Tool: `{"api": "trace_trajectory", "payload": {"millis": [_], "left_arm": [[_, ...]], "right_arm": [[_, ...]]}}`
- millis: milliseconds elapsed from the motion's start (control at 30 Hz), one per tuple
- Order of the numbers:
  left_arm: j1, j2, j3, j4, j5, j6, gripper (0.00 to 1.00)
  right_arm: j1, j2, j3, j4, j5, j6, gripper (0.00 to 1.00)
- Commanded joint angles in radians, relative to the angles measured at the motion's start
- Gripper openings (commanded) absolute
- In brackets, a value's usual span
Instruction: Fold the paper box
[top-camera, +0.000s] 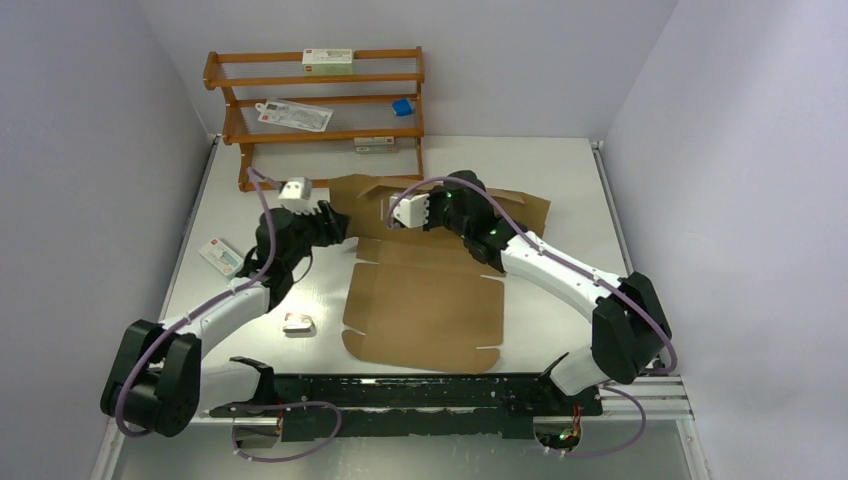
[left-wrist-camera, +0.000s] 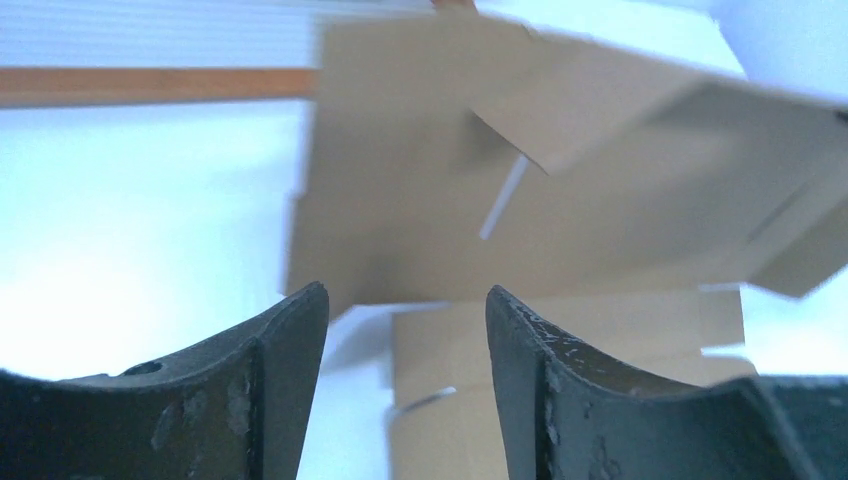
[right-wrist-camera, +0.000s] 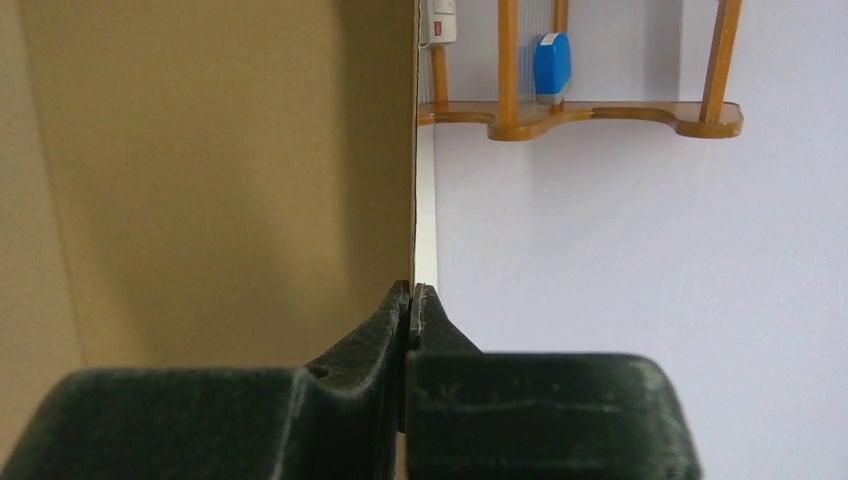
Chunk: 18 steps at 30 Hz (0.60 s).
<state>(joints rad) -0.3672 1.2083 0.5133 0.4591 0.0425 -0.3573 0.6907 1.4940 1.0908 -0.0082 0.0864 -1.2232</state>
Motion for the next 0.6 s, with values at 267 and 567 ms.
{"api": "trace_trajectory", "payload": {"millis": [267, 567], "left_arm": [[0.166, -0.073, -0.034, 0.224, 0.113, 0.042, 0.73], [0.225, 0.036, 0.010, 0.327, 0.393, 0.121, 0.74]], "right_arm": [[0.015, -0.113, -0.130, 0.065, 0.047, -0.017, 0.00], [0.023, -0.141, -0.145, 0.097, 0.055, -0.039, 0.00]]}}
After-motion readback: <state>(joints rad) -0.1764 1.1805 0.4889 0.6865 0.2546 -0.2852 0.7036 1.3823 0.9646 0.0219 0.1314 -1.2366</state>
